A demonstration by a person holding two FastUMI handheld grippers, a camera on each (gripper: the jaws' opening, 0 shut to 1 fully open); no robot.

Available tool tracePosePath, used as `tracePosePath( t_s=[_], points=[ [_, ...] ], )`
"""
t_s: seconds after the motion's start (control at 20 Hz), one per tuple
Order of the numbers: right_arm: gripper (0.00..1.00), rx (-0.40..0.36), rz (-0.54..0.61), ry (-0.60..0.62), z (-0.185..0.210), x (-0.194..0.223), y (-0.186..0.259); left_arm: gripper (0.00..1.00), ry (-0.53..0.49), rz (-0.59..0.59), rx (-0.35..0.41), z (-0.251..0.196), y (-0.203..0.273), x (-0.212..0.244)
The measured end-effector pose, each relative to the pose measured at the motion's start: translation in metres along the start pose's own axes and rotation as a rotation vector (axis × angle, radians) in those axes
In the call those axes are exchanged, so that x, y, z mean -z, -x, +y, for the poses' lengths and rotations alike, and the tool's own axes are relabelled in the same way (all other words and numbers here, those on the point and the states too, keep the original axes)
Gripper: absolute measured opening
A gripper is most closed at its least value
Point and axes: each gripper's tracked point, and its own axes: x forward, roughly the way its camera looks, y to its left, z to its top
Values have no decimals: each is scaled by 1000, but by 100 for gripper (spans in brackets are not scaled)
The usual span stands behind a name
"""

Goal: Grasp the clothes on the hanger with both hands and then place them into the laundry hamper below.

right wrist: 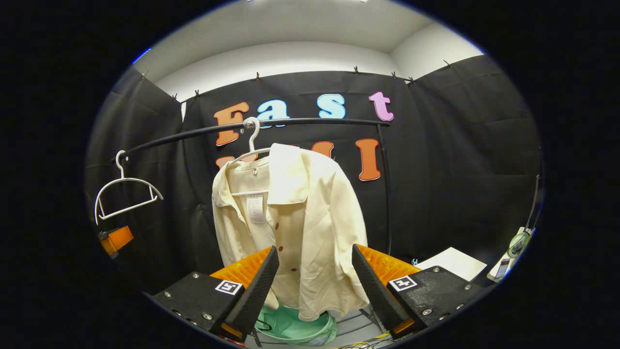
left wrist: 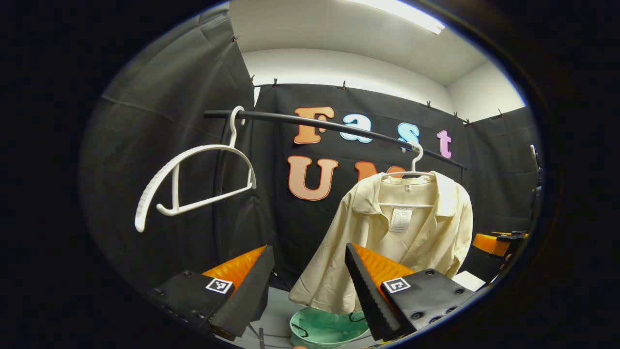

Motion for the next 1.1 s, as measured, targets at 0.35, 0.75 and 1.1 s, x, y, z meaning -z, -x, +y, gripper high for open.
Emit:
tracePosePath(
  t_s=[0.35, 0.75, 1.1],
  points=[
    [95, -53, 21, 2, 40, 3, -45, 97, 0, 11, -35, 18, -5, 6],
    [92, -37, 28, 4, 61, 2, -103, 93, -4, 24, -63, 32, -17, 11],
    [72, -30, 46, 1, 73, 3, -157, 96, -16, 39, -76, 36, -33, 13]
  ],
)
